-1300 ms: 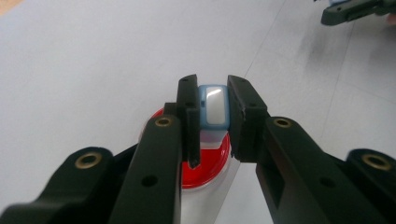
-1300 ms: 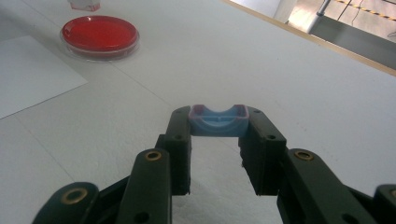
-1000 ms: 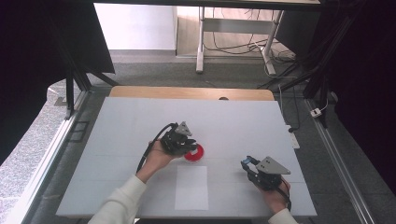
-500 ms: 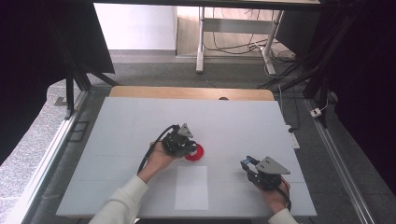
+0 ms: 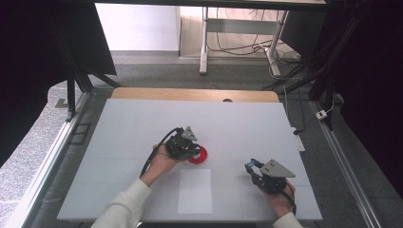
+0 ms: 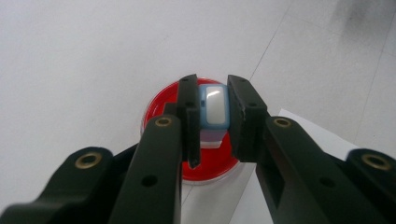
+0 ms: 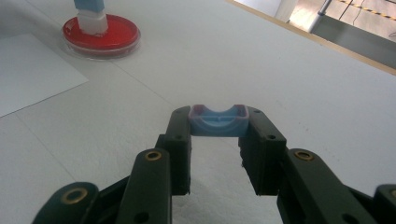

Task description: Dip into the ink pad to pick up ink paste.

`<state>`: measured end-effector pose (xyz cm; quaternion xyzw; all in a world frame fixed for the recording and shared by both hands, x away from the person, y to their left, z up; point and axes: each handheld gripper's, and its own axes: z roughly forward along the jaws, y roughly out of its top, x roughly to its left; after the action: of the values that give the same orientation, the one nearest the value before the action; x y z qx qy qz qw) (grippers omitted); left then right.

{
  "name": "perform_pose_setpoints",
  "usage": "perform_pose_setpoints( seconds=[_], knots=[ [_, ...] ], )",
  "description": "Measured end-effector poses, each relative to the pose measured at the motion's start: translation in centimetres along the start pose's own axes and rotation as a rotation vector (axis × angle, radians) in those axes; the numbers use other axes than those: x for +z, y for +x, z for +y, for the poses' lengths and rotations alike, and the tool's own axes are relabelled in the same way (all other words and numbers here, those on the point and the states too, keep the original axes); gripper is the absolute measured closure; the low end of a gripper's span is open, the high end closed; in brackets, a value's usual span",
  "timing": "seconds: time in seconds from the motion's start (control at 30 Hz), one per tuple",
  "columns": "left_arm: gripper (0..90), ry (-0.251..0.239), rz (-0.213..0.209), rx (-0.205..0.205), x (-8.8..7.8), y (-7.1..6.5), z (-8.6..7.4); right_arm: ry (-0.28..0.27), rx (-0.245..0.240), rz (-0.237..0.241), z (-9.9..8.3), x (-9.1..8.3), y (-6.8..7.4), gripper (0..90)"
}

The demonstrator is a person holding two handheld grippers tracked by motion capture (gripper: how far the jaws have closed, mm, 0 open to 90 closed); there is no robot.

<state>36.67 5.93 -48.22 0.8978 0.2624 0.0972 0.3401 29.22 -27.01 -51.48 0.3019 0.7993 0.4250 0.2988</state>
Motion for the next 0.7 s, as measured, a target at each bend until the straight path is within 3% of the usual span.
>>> perform_pose_setpoints(
  seconds=[0.7],
  knots=[
    [75.5,0.018,0.03,0.023,0.39,-0.52,0.06,0.0,-0.002,0.0,0.0,0.02,0.04,64.4]
  ],
)
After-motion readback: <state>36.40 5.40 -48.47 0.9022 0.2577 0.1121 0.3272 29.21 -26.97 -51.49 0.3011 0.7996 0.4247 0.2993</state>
